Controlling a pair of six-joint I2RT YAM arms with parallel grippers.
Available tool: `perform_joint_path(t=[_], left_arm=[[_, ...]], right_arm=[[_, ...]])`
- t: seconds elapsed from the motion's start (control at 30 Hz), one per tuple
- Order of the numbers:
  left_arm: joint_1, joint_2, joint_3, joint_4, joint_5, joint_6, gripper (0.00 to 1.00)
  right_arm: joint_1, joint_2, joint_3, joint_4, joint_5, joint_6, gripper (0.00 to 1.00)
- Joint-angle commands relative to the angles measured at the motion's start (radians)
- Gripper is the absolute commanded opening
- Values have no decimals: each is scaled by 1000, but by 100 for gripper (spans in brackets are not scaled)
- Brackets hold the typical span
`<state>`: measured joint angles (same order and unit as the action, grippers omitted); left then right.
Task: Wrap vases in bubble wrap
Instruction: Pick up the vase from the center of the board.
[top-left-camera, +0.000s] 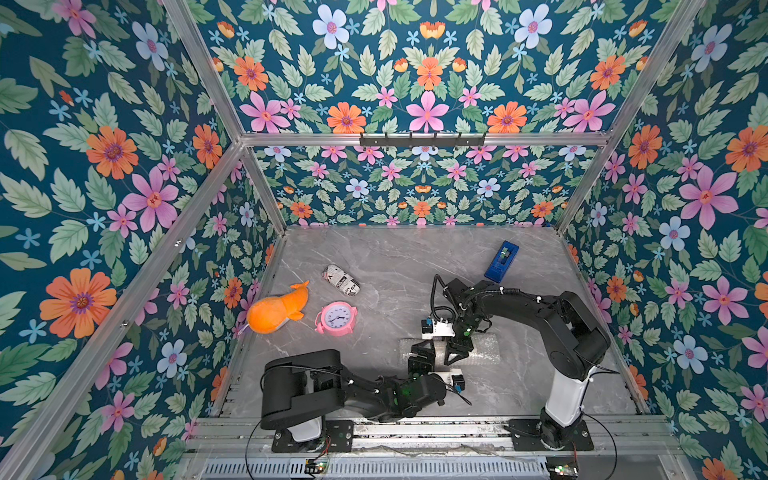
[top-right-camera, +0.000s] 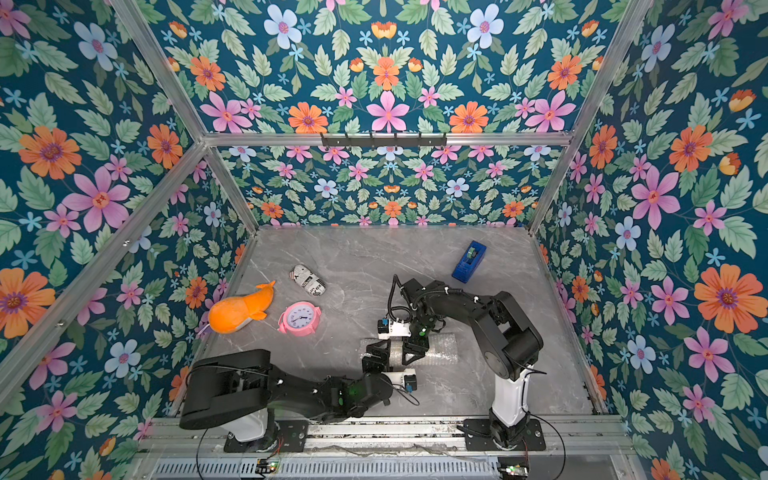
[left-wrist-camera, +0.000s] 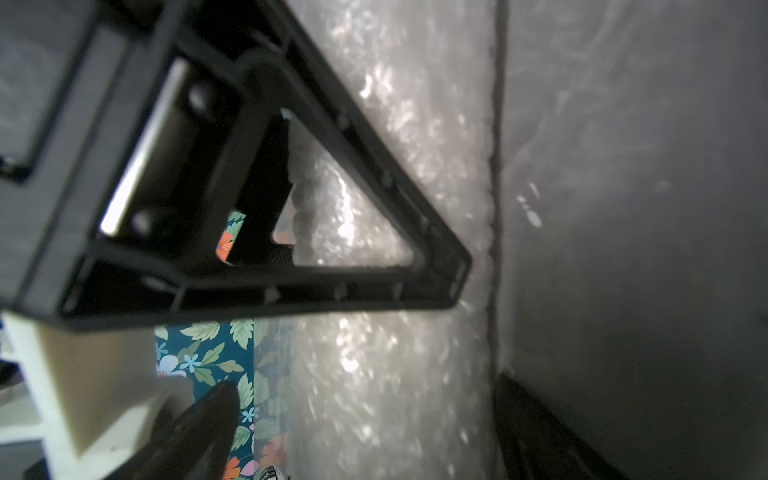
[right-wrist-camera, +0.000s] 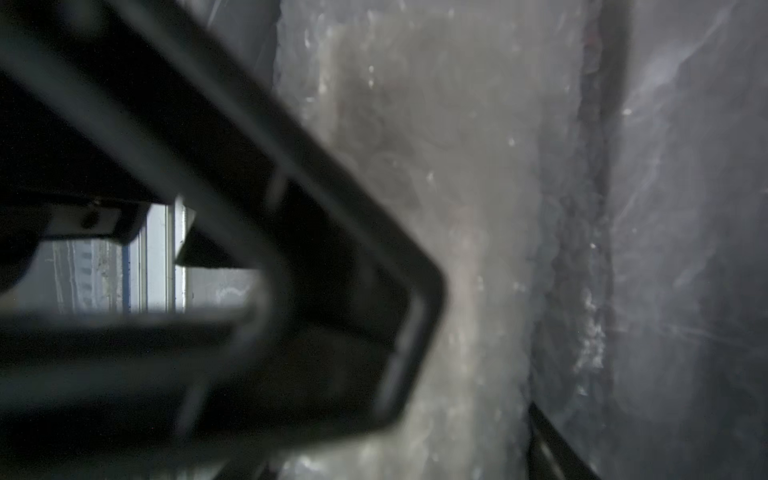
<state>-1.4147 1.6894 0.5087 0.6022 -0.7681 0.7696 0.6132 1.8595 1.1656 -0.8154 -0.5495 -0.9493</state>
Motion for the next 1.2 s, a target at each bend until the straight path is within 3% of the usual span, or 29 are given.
perform_joint_path(t=[0.0,0.43,0.83,1.17], left_arm=[[16,50,13,62,-26,39,99],[78,190,74,-5,-10,114,98],[82,221,44,191,-88,245,99],[80,223,61,219,-100,255,99]], right_arm=[[2,0,-4,-64,-6,-18,57],[-1,22,42,-137,-66,-71,56],[-59,14,109,-249,-208,-140,52],[-59,11,118,-291,-245,-173,52]])
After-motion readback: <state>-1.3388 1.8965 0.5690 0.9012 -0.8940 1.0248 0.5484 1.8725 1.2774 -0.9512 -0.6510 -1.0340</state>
